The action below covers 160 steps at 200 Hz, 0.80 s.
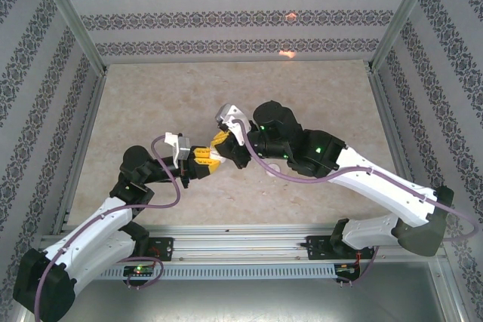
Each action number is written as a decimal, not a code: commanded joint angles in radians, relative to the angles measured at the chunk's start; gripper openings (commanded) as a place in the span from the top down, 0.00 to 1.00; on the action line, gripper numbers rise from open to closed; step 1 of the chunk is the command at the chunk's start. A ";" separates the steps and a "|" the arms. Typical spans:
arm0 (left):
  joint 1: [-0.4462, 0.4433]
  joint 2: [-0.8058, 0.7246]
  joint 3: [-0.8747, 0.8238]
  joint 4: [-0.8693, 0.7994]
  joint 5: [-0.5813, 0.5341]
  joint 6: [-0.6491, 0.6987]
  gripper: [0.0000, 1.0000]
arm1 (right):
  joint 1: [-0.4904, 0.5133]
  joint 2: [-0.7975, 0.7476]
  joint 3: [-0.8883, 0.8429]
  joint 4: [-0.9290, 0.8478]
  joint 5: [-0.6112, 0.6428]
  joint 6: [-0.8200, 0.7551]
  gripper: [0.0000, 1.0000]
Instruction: Insert wireless bluetooth earbuds into charging case
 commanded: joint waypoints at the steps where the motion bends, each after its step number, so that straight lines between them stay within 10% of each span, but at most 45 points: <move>1: -0.008 0.004 -0.008 0.083 0.000 -0.034 1.00 | 0.012 0.002 -0.037 0.028 0.014 -0.038 0.90; 160: -0.008 0.032 -0.025 0.149 -0.026 -0.118 1.00 | 0.012 0.002 -0.004 0.069 0.073 -0.050 0.91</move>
